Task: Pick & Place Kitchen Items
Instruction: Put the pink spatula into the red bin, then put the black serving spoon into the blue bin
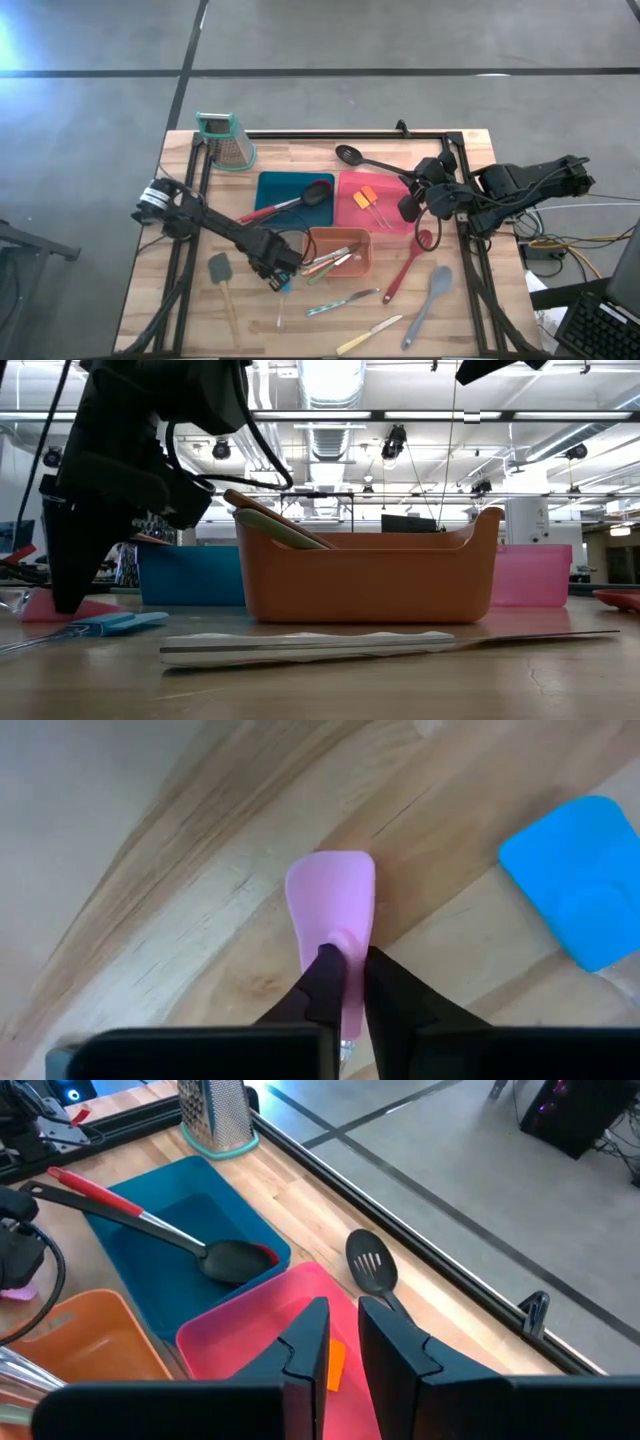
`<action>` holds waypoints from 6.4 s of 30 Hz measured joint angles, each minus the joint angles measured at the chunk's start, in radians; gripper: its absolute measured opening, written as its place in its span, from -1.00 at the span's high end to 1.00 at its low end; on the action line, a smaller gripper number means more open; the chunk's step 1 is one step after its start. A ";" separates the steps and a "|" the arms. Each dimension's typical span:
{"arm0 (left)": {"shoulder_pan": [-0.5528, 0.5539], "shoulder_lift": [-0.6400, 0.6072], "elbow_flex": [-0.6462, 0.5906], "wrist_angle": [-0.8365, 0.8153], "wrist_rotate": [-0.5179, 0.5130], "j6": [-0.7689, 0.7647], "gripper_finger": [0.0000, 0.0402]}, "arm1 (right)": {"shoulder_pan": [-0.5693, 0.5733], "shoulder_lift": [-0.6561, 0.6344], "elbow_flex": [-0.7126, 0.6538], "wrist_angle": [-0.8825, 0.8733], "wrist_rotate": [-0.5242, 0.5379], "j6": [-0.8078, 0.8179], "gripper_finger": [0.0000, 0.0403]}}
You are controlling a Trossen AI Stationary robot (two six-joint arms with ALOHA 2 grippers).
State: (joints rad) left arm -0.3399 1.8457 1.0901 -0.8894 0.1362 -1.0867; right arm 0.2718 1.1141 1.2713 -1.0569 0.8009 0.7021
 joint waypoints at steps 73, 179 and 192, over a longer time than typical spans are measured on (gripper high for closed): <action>0.494 -0.118 0.479 1.470 0.319 0.705 0.89 | 0.000 0.003 -0.007 0.582 -0.307 -0.210 0.48; 0.640 -0.780 0.295 0.264 -0.191 0.735 0.11 | -0.612 0.573 -0.212 0.312 -0.985 -0.254 0.46; 0.640 -0.780 0.295 0.259 -0.190 0.735 0.12 | -0.591 0.327 -0.005 0.011 -0.985 -0.254 0.40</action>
State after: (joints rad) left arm 0.3000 1.0657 1.3853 -0.6304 -0.0540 -0.3515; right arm -0.3193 1.4412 1.2667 -1.0462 -0.1837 0.4478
